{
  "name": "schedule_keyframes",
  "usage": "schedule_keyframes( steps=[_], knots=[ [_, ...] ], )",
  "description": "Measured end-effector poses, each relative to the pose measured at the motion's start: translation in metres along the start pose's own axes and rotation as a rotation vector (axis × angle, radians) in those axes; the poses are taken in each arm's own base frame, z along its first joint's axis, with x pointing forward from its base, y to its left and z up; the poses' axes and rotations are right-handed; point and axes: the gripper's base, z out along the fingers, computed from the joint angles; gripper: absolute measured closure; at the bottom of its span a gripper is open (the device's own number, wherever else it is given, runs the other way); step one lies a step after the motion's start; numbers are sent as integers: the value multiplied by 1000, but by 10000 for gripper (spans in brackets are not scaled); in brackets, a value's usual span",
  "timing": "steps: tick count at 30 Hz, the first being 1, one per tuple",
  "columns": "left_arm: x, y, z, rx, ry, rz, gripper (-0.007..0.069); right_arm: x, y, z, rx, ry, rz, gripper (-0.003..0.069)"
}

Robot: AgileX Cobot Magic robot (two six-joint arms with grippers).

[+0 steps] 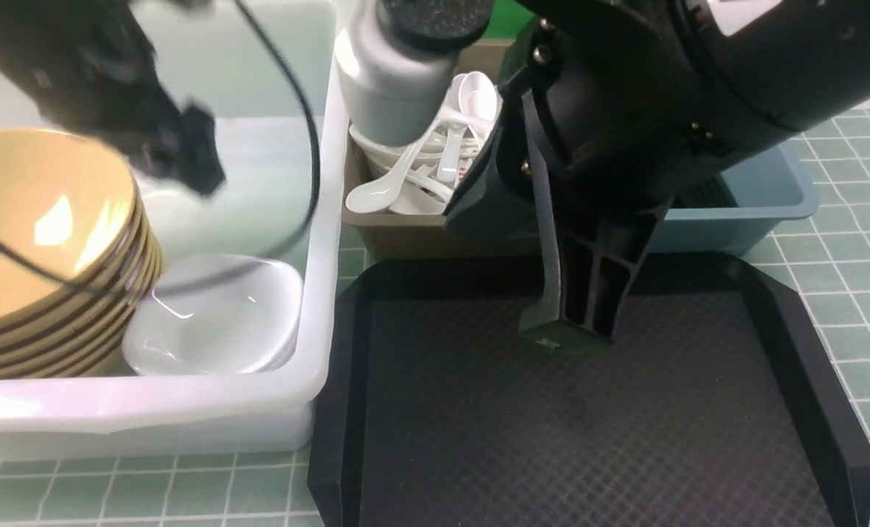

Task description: On blue table put chopsticks spoon bowls plates into blue grey white boxes.

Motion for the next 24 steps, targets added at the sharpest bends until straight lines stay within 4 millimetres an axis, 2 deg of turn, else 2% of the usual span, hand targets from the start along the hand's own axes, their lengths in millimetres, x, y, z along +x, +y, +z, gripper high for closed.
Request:
schedule_keyframes(
  steps=[3,4,6,8,9,10,12,13,14,15,17,20,21,23,24],
  knots=[
    [4,-5,-31,-27,-71,-92,119,3,0,-3,7,20,18,604],
    [10,-8,-46,-43,-100,-126,148,4,0,-5,6,25,31,604],
    [27,-13,-68,-88,-132,-150,238,9,2,-11,8,22,45,604],
    [52,-21,-82,-128,-136,-163,343,18,5,-18,10,24,70,604],
    [55,-22,-83,-131,-136,-165,366,21,6,-20,9,25,75,604],
    [73,-28,-88,-148,-131,-167,434,27,9,-21,7,31,85,604],
    [106,-40,-90,-156,-115,-172,542,42,14,-31,20,-4,113,604],
    [118,-45,-93,-160,-127,-172,567,47,17,-33,25,-20,123,604],
    [133,-51,-87,-157,-115,-172,594,53,19,-36,30,-39,133,604],
    [160,-61,-84,-166,-154,-174,619,68,25,-38,40,-75,154,604],
    [180,-69,-78,-172,-186,-177,620,79,30,-41,51,-113,164,604],
    [221,-85,-61,-181,-287,-197,619,100,39,-51,81,-225,185,604],
    [225,-86,-59,-185,-303,-199,619,104,41,-49,82,-232,187,604],
    [247,-94,-53,-206,-402,-218,619,118,47,-57,105,-330,209,601],
    [249,-95,-52,-209,-419,-223,619,121,48,-58,109,-346,211,601]
  ],
)
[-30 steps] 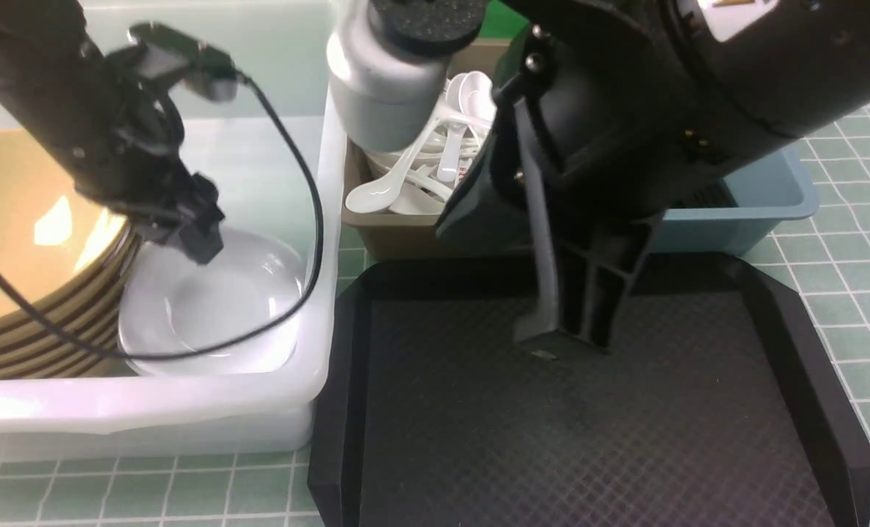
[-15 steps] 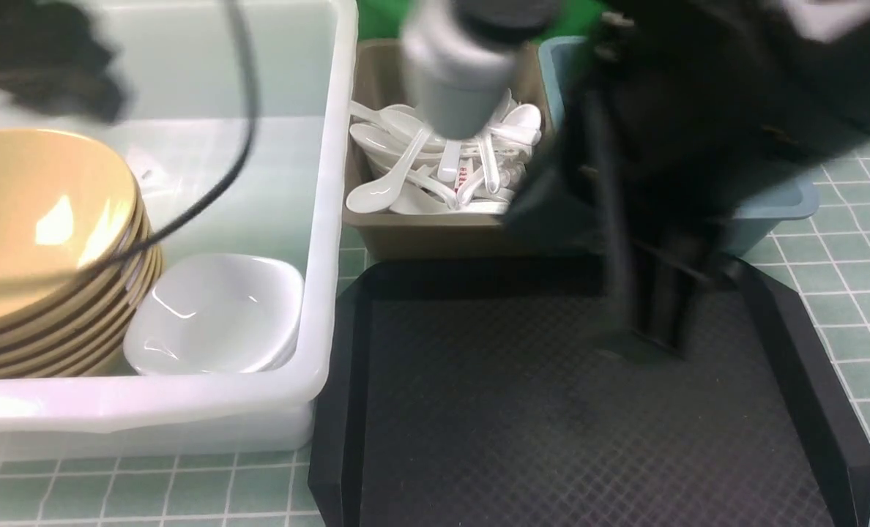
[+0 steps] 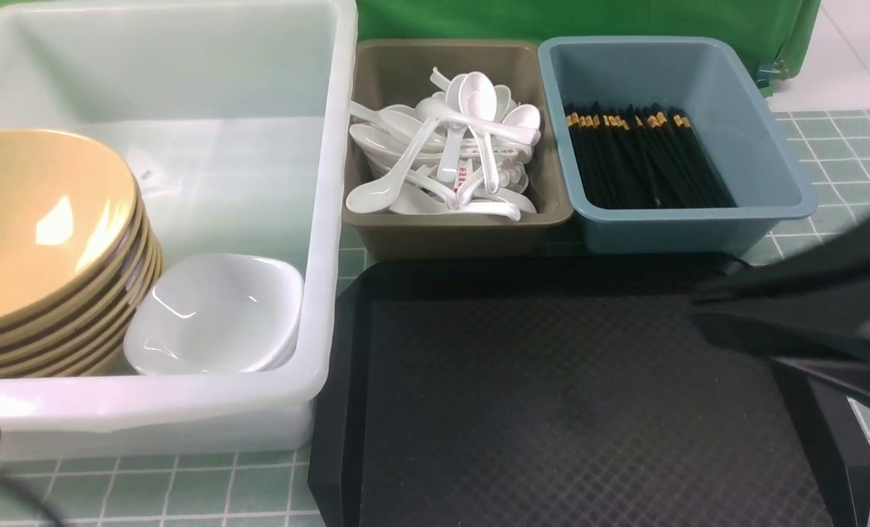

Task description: On blue table put chopsticks spoon bowls plates into blue grey white boxes.

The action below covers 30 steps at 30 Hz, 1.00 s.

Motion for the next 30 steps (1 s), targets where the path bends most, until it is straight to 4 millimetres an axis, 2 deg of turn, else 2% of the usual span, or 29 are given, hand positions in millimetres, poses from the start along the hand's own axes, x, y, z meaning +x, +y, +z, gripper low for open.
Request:
schedule_keyframes(
  steps=[3,6,10,26,30],
  knots=[
    [20,-3,0,-16,-144,-29,618,16,4,-14,17,-162,29,598],
    [27,-3,1,-26,-237,-38,618,25,6,-20,31,-310,56,596],
    [30,-4,-1,-30,-285,-43,618,29,8,-19,44,-422,59,592],
    [31,-4,-1,-29,-274,-43,618,49,13,-2,40,-395,50,580],
    [31,-4,-1,-29,-274,-43,618,59,10,0,78,-397,46,604]
  ],
)
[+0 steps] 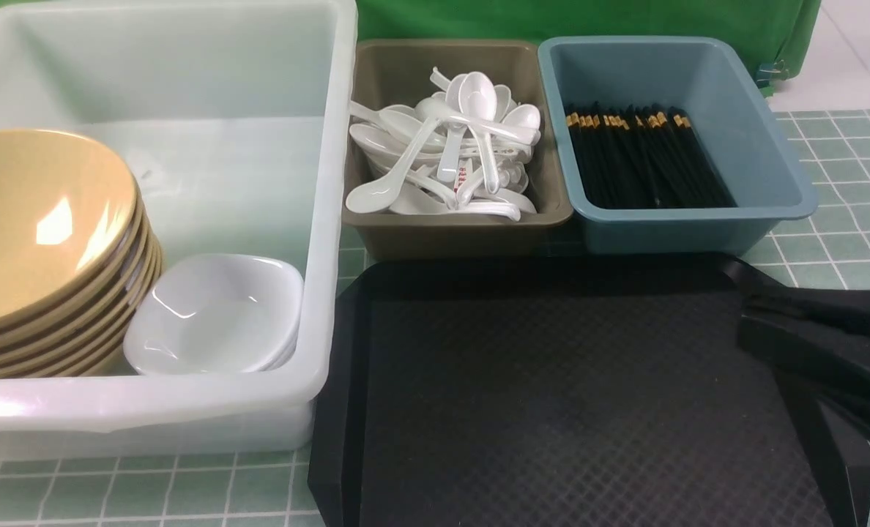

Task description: On blue table put chopsticks spoon bowls plates into blue grey white boxes.

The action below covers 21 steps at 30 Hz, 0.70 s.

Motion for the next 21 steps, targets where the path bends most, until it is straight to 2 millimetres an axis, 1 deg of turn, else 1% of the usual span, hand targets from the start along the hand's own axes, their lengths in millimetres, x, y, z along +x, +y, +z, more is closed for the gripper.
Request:
schedule_keyframes(
  steps=[2,6,7,8,9,10,15,18,21],
  knots=[
    [0,0,0,0,0,0,618,16,-8,-6,93,-5,17,622],
    [0,0,0,0,1,0,618,63,-27,-25,363,-10,125,624],
    [0,0,0,0,1,0,618,68,-28,-27,394,-10,139,624],
    [0,0,0,0,1,0,618,91,-32,-39,533,3,169,624],
    [0,0,0,0,1,0,618,95,-32,-41,548,2,174,624],
    [0,0,0,0,1,0,618,112,-33,-51,657,16,191,624],
    [0,0,0,0,4,0,618,157,-26,-70,871,67,251,624],
    [0,0,0,0,4,0,618,179,-19,-75,929,108,299,624],
    [0,0,0,0,4,0,618,183,-16,-78,938,127,321,624]
  ],
)
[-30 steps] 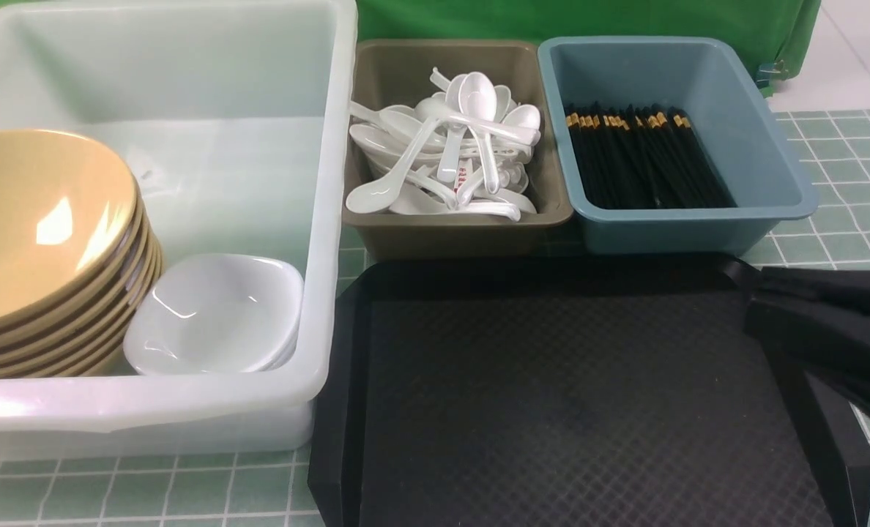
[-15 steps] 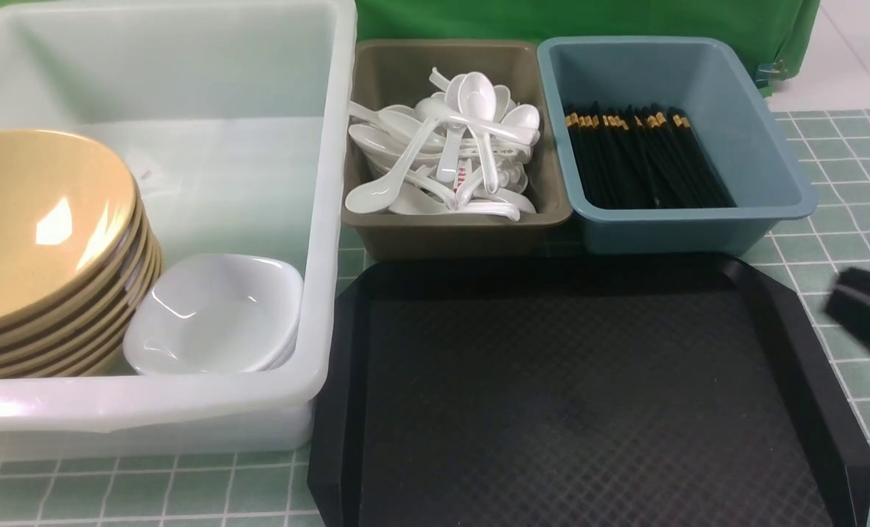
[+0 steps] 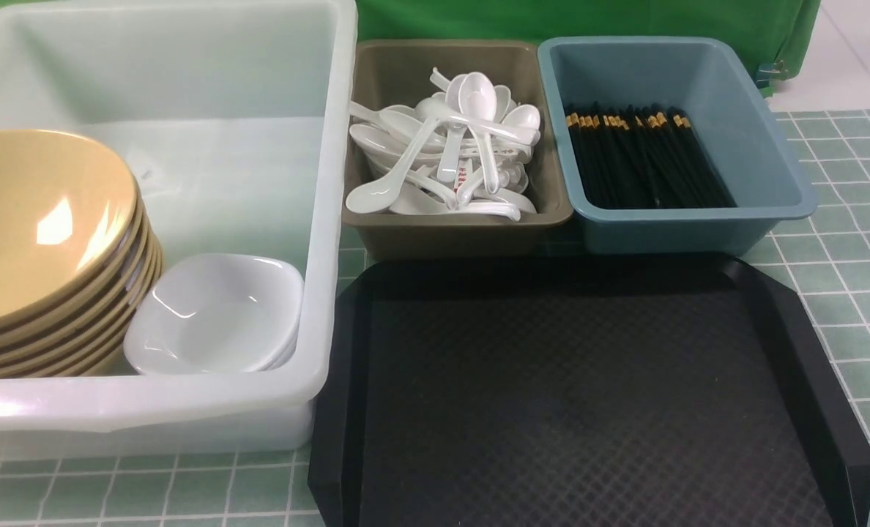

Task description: On blue table put chopsticks spoon bowls plates into blue grey white boxes.

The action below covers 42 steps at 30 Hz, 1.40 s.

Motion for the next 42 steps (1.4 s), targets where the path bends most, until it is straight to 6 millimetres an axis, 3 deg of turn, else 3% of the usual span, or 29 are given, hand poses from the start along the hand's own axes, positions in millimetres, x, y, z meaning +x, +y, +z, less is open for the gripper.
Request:
schedule_keyframes(
  steps=[4,31,34,38,41,42],
  knots=[
    [0,0,0,0,0,0,618,8,-2,-2,18,68,-22,624],
    [0,0,0,0,-3,-2,618,8,-2,-2,20,70,-27,619],
    [-3,0,1,3,-39,-12,618,8,-2,-2,20,70,-27,617],
    [-6,-3,12,26,-229,-107,618,8,-2,-2,21,70,-27,614],
    [8,1,23,-51,-362,-143,618,8,-2,-2,21,70,-27,612],
    [24,3,29,-103,-385,-155,618,8,-2,-2,21,70,-27,612]
  ],
)
